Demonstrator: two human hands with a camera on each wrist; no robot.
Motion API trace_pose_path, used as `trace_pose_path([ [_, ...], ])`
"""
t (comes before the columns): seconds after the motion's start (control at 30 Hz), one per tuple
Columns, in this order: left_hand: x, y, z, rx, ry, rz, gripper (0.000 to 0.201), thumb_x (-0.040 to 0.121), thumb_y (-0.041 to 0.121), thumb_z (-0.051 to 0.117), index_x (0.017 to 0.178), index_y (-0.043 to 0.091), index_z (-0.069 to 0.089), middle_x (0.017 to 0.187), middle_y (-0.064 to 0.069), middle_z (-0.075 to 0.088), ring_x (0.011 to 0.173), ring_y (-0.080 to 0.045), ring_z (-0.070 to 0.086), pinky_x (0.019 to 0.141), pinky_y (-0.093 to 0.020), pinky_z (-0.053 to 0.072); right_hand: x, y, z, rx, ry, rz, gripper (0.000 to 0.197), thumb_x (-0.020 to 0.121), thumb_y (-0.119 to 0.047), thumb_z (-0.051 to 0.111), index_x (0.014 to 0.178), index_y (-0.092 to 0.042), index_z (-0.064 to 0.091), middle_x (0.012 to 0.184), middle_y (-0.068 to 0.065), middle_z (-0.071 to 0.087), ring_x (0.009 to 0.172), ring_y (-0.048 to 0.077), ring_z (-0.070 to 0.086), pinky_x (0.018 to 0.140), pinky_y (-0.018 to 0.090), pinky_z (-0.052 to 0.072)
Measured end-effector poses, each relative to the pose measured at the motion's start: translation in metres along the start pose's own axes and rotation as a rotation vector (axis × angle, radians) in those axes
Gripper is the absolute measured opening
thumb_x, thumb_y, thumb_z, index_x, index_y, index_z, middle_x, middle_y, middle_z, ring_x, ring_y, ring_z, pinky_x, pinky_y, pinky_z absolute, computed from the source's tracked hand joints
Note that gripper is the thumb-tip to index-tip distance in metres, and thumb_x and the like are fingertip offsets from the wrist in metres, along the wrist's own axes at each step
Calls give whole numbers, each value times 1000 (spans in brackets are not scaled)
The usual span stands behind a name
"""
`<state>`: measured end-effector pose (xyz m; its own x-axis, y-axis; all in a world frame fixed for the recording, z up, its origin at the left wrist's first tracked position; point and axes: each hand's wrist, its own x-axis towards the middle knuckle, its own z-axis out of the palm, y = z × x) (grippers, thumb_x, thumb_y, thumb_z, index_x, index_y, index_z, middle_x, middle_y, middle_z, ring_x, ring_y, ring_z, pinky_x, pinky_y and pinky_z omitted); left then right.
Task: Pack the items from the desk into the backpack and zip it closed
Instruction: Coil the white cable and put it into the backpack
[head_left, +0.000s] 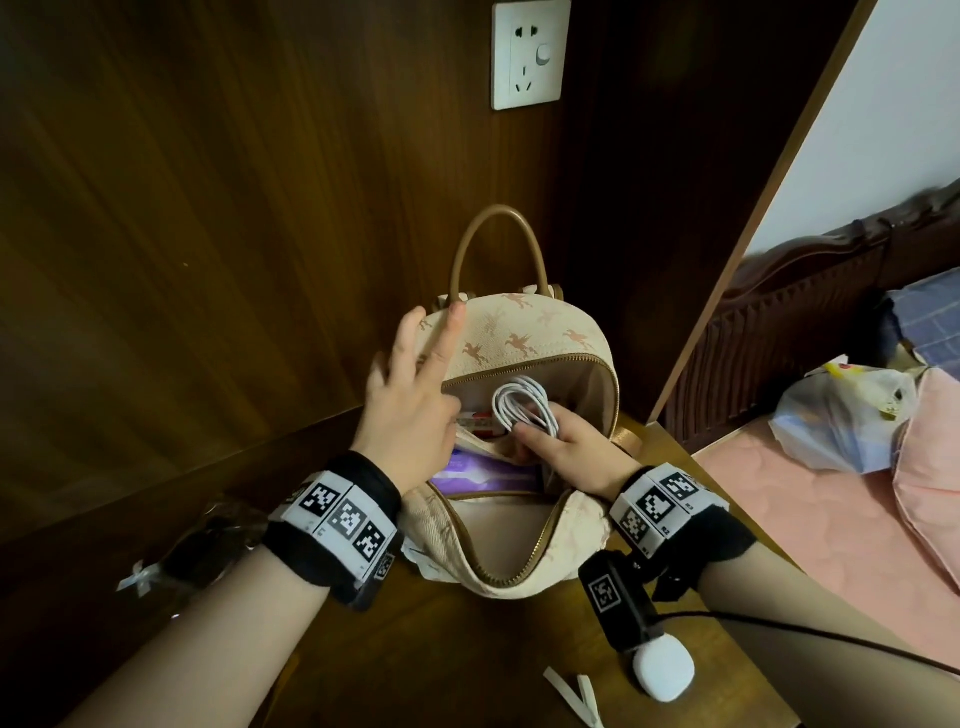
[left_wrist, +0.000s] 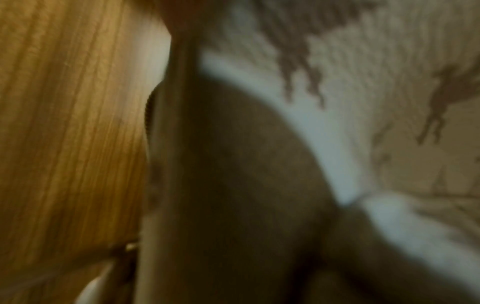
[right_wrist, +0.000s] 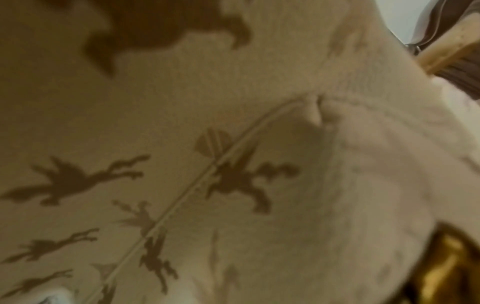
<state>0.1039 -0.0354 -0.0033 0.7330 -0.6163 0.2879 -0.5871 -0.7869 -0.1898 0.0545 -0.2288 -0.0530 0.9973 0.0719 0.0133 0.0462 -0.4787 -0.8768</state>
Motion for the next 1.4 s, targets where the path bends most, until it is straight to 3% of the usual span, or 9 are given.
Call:
trace_pose_path([
  [0.2, -3, 5, 2, -107, 67, -59, 8, 80, 23, 67, 73, 19, 68, 158, 2, -14, 142, -36, 9, 91, -58, 43, -3, -8, 2, -145, -50, 34, 13, 95, -27, 51, 88, -37, 50, 84, -20, 55, 91, 12, 54, 91, 31, 41],
  [0.33, -3, 7, 4, -169, 85, -98, 15, 82, 19, 66, 96, 15, 69, 159, 4, -8, 143, -31, 9, 95, -55, 41, -4, -20, 7, -491, -37, -8, 31, 96, -33, 46, 123, -19, 52, 114, 6, 64, 108, 27, 57, 88, 32, 41],
  [0.5, -5, 9, 6, -182, 73, -113, 26, 85, 20, 61, 109, 11, 66, 159, 2, -4, 144, -28, 7, 97, -53, 39, 8, -24, 19, -794, 12, -5, 32, 96, -28, 41, 122, -13, 49, 116, 14, 61, 103, 35, 59, 80, 39, 46],
  [0.77, -6, 6, 4, -151, 100, -46, 13, 82, 21, 65, 70, 14, 66, 159, 4, -8, 142, -33, 13, 93, -53, 44, 14, -20, 15, -959, -109, -20, 28, 94, -26, 41, 114, -13, 56, 114, 10, 60, 105, 30, 57, 79, 37, 45],
  [1.1, -5, 4, 5, -116, 106, -3, 18, 81, 24, 65, 65, 16, 65, 158, 4, -12, 143, -35, 8, 94, -58, 41, 16, -23, 10, -817, -204, -20, 33, 91, -31, 44, 122, -27, 55, 119, 3, 60, 112, 26, 54, 86, 35, 43],
  [1.23, -12, 5, 7, -162, 284, 75, 5, 77, 23, 65, 74, 22, 69, 156, -6, 15, 138, -35, 19, 109, -56, 24, 13, -22, 11, -799, -180, -36, 31, 89, -28, 47, 118, -27, 59, 117, 2, 62, 113, 24, 52, 89, 33, 40],
  [1.27, -13, 6, 8, -190, 398, 119, 5, 75, 20, 66, 75, 23, 70, 148, -9, 28, 130, -33, 28, 104, -50, 32, 12, -22, 12, -810, -164, -46, 30, 89, -29, 48, 117, -25, 60, 116, 3, 62, 115, 24, 51, 93, 33, 37],
  [1.33, -14, 5, 12, -241, 605, 306, 6, 71, 13, 69, 70, 18, 69, 118, -7, 46, 100, -28, 43, 76, -39, 46, 13, -23, 14, -867, -133, -51, 29, 90, -30, 48, 114, -23, 61, 115, 4, 62, 116, 23, 49, 99, 34, 27],
  [1.4, -15, 4, 18, -290, 514, 532, 8, 74, 2, 66, 75, 10, 65, 99, -6, 49, 80, -24, 48, 57, -38, 48, 15, -23, 13, -873, -131, -23, 28, 91, -33, 46, 110, -21, 62, 113, 6, 63, 115, 23, 51, 100, 34, 24],
])
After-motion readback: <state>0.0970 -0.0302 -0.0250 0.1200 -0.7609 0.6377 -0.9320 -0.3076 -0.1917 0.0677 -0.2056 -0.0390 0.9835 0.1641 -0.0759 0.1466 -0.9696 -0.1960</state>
